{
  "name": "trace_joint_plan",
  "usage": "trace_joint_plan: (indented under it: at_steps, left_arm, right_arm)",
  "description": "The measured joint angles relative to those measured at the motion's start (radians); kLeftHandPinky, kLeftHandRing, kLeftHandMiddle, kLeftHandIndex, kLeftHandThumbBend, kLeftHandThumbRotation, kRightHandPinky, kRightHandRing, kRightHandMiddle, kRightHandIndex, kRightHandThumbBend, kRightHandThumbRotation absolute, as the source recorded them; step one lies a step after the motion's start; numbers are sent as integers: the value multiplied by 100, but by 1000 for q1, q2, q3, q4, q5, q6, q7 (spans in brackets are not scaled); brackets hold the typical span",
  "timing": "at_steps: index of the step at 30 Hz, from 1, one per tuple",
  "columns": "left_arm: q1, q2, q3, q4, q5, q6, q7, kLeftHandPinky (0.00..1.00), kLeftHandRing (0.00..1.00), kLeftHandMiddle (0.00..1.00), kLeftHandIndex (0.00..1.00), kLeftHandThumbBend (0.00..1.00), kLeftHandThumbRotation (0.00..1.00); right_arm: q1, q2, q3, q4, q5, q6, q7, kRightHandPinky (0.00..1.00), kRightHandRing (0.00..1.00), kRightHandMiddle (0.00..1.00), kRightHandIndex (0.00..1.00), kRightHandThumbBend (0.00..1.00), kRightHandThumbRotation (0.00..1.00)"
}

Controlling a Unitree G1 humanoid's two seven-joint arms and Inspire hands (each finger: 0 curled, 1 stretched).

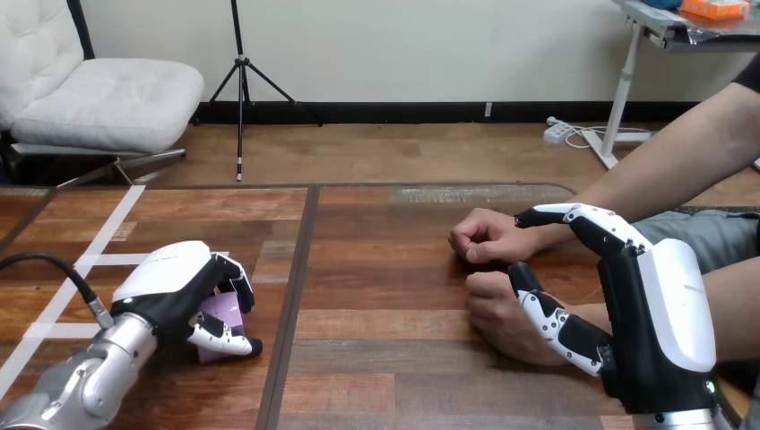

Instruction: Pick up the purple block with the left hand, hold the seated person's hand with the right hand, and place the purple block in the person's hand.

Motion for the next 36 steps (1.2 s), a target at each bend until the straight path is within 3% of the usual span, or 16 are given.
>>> trace_joint_plan:
  at_steps: [24, 36]
  left_arm:
    - [1, -25, 0, 22, -16, -28, 107, 43, 44, 49, 49, 57, 9]
    - [12, -50, 21, 38, -95, -126, 154, 39, 43, 49, 49, 62, 5]
  right_arm:
    - [0, 0, 0, 0, 2, 2, 11, 73, 75, 69, 64, 36, 3]
    - [0, -1, -1, 0, 2, 2, 11, 72, 75, 69, 64, 36, 2]
